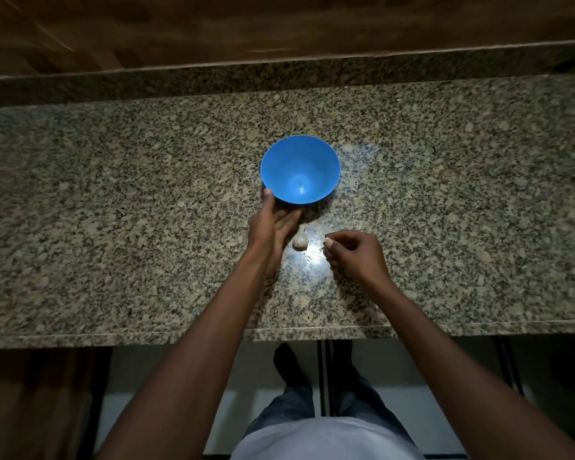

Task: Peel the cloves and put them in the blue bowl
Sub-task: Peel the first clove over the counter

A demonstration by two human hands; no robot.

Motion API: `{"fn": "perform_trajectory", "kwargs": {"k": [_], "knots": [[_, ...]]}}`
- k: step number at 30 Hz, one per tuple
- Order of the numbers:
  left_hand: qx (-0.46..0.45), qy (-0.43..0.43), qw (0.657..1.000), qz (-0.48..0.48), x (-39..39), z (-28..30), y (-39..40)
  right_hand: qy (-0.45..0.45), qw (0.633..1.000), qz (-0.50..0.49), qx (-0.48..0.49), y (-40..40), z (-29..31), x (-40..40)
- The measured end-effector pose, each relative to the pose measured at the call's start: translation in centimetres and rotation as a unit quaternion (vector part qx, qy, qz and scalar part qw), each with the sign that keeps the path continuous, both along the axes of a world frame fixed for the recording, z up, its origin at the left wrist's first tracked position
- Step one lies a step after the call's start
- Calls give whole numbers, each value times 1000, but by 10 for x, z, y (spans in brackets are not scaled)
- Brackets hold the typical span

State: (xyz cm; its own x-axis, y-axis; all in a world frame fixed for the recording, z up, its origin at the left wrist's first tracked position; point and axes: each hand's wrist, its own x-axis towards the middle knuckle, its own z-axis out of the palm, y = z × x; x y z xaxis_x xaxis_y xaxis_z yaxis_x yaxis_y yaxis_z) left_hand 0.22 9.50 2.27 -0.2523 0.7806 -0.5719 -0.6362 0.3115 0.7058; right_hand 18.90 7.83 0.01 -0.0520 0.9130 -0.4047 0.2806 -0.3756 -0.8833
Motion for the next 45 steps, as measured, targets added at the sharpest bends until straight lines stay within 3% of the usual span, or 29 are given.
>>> {"fn": "perform_trajectory", "kwargs": {"k": [4, 6, 7, 8, 10, 13, 19, 24, 35, 43, 45], "knots": [[-10, -13, 1000, 17, -4, -9, 12, -123, 987, 57, 87, 10, 2, 1], [-35, 56, 998, -6, -8, -15, 9, -172, 972, 97, 130, 14, 5, 1], [-47, 134, 989, -29, -10, -18, 4, -198, 961, 122, 150, 16, 6, 2], [-54, 238, 968, -59, -14, -20, -2, -227, 947, 148, 171, 19, 8, 2], [-34, 439, 890, -115, -23, -26, -18, -290, 911, 207, 208, 23, 12, 4], [18, 563, 808, -171, -35, -40, -35, -367, 846, 308, 233, 24, 17, 4], [23, 595, 785, -173, -34, -44, -43, -412, 785, 391, 249, 23, 20, -1], [16, 592, 786, -176, -30, -44, -43, -419, 756, 425, 268, 20, 21, -4], [35, 586, 790, -179, -35, -44, -47, -382, 817, 346, 260, 15, 10, 5], [19, 577, 795, -185, -33, -38, -44, -411, 816, 307, 266, 14, 9, 1], [9, 572, 799, -186, -33, -35, -43, -389, 845, 284, 233, 17, 11, -1]]}}
